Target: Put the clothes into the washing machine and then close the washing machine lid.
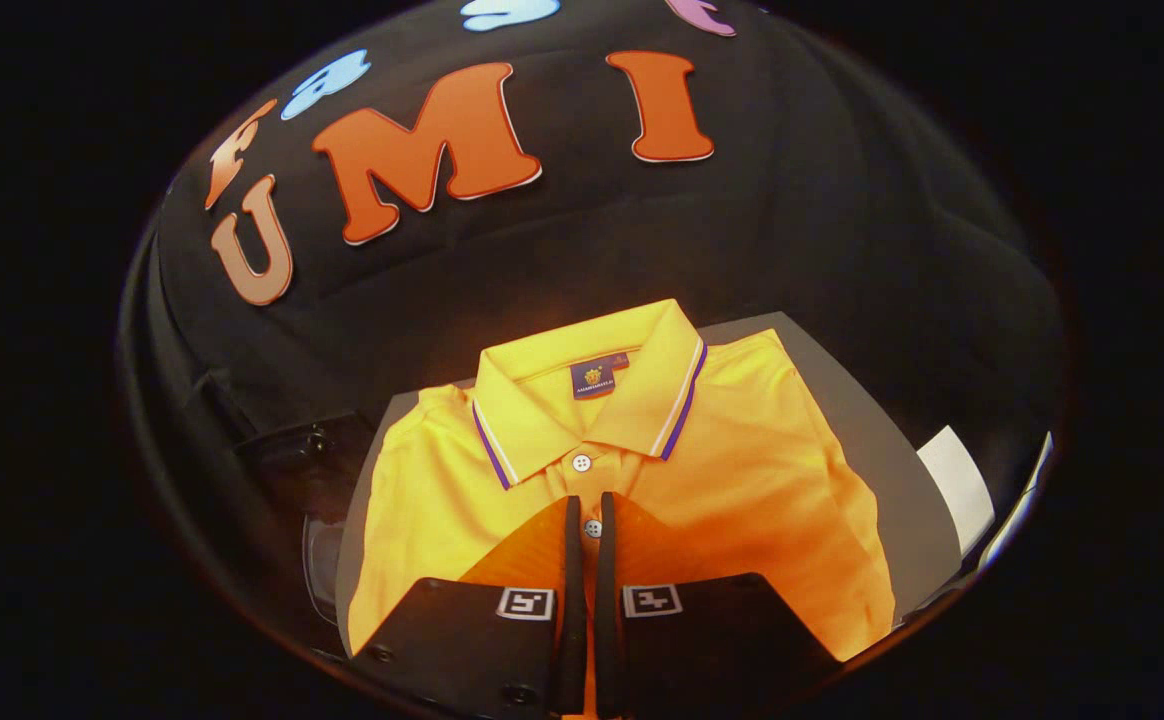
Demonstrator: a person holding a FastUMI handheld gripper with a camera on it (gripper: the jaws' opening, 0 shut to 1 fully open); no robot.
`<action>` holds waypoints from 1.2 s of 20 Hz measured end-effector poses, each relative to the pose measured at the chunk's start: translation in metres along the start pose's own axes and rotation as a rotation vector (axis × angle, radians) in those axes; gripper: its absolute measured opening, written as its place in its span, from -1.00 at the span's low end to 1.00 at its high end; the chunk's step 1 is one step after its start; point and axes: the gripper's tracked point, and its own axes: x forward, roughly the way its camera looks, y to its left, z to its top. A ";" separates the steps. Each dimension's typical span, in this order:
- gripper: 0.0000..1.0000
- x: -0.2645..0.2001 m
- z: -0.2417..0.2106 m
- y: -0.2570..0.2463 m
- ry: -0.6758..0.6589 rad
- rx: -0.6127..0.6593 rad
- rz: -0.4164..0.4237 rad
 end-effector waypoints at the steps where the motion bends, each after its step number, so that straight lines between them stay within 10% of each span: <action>1: -0.76 -0.004 0.004 0.003 -0.034 -0.005 0.002; 24: -0.77 -0.145 0.039 0.191 -0.262 -0.020 0.257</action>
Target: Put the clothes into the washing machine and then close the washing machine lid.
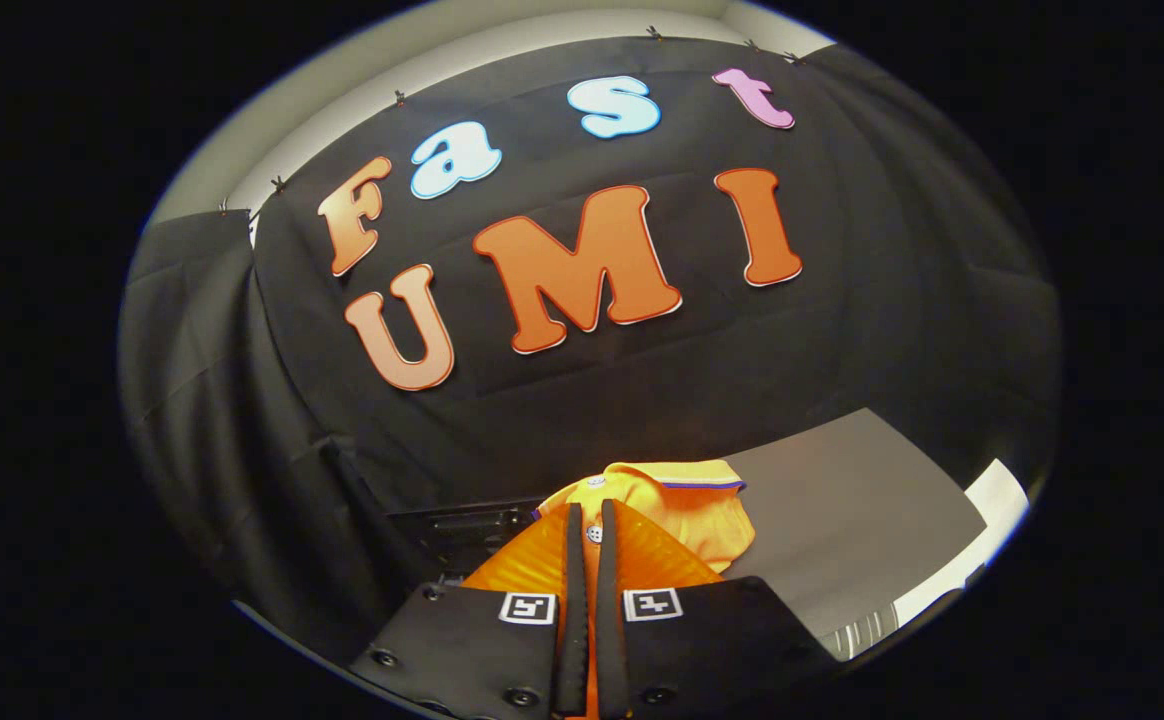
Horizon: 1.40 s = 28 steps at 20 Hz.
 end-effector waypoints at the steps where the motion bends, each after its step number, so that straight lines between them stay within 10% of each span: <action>1: -0.77 0.003 -0.003 0.014 0.003 -0.004 0.018; 16: -0.77 0.109 -0.129 0.177 0.213 0.015 0.242; 28: -0.77 0.246 -0.305 0.166 0.457 0.045 0.198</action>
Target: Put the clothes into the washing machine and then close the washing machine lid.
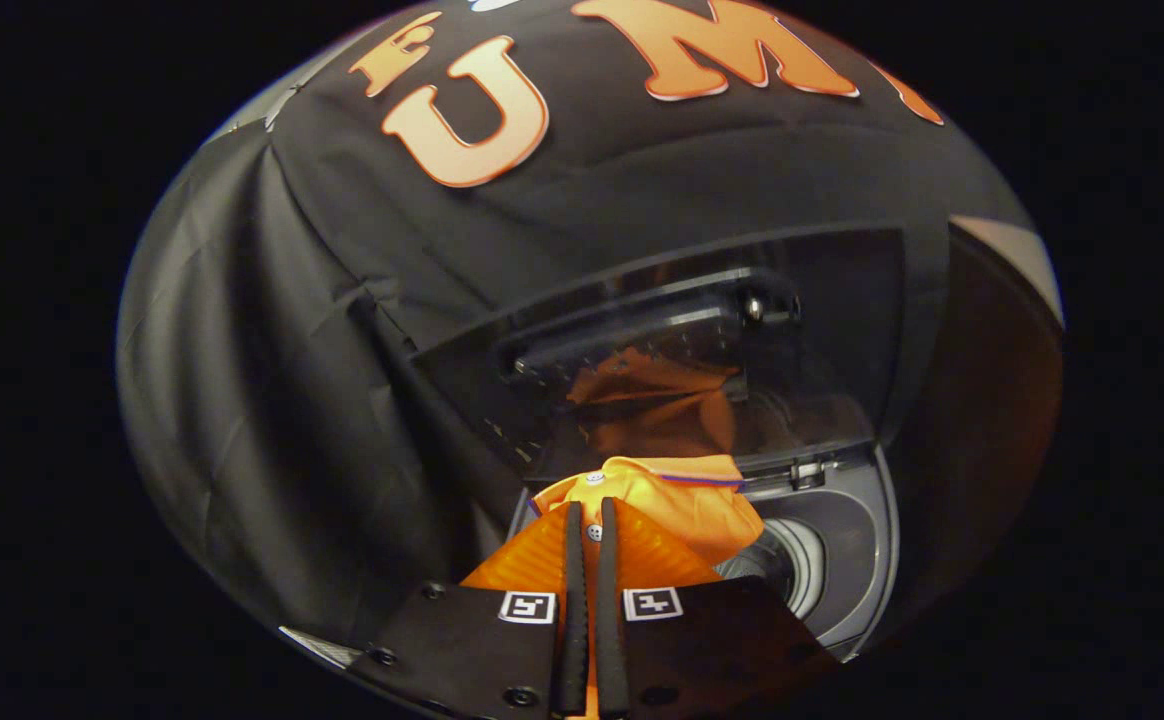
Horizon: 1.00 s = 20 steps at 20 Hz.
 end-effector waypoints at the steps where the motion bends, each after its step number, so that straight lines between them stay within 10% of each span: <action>1: -0.76 0.010 -0.009 -0.006 0.017 0.013 -0.007; 20: -0.77 0.095 -0.117 -0.096 0.224 0.035 -0.203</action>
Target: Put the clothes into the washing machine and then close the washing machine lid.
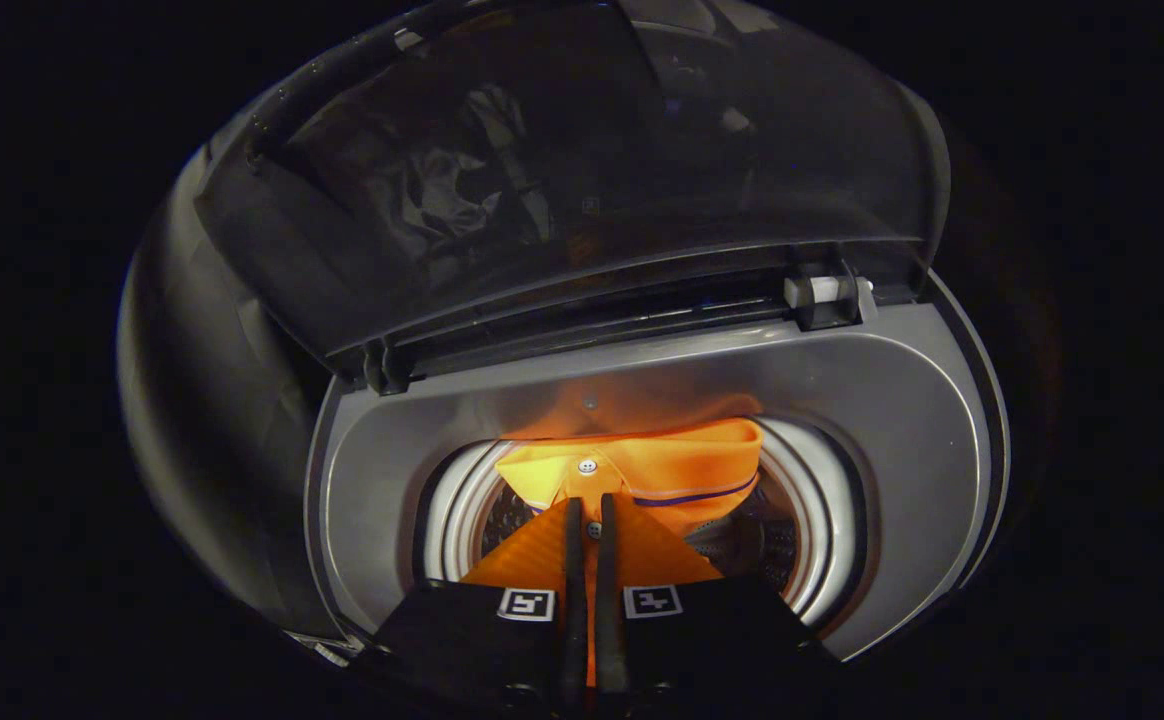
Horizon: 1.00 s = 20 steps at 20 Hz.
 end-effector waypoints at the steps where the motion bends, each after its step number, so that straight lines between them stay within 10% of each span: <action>1: -0.77 0.002 0.000 0.000 0.008 0.000 -0.002; 8: -0.72 0.008 -0.016 -0.004 0.047 -0.016 -0.033; 13: 0.98 -0.003 -0.014 -0.006 0.023 -0.055 -0.074; 20: 0.98 -0.053 0.007 0.004 -0.068 -0.081 -0.071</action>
